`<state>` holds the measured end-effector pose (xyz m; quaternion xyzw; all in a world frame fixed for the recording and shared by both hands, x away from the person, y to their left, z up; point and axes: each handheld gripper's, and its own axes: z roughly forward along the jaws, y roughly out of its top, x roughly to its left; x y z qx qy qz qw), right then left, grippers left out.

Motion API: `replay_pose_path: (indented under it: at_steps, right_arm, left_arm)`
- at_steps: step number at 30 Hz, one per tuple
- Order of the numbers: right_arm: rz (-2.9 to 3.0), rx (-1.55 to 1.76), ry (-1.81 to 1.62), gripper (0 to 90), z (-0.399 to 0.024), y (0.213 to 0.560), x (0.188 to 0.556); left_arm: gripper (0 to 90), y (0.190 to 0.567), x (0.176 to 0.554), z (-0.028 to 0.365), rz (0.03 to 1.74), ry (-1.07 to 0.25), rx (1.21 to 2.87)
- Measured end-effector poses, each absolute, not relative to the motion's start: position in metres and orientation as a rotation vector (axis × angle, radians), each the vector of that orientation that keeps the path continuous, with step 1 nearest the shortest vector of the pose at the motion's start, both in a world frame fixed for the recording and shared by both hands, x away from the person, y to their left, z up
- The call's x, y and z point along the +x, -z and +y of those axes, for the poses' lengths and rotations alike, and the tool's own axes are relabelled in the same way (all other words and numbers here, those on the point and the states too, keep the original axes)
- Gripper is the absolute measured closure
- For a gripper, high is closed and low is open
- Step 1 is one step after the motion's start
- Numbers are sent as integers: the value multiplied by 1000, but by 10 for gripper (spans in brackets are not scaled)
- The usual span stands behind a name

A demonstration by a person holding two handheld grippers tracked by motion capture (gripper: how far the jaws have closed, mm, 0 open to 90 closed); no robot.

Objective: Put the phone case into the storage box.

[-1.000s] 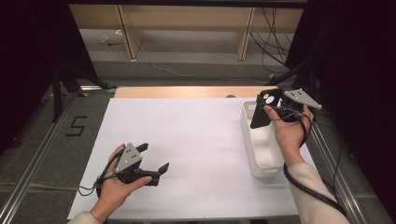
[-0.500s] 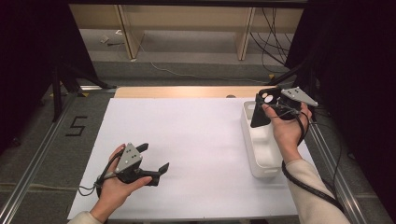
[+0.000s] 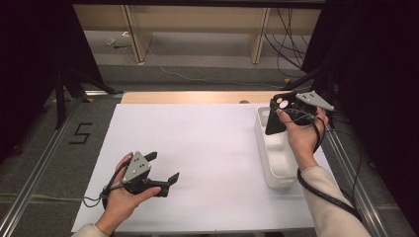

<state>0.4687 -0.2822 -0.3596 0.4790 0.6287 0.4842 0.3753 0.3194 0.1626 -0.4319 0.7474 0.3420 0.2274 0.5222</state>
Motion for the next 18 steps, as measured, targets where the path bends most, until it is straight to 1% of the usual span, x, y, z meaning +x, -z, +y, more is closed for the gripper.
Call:
replay_pose_path:
  at_steps: [18]
  right_arm:
    - [1617,1230,-1218,152,-279,362,476]
  left_arm:
    - [22,432,319,162,820,-545,1789]
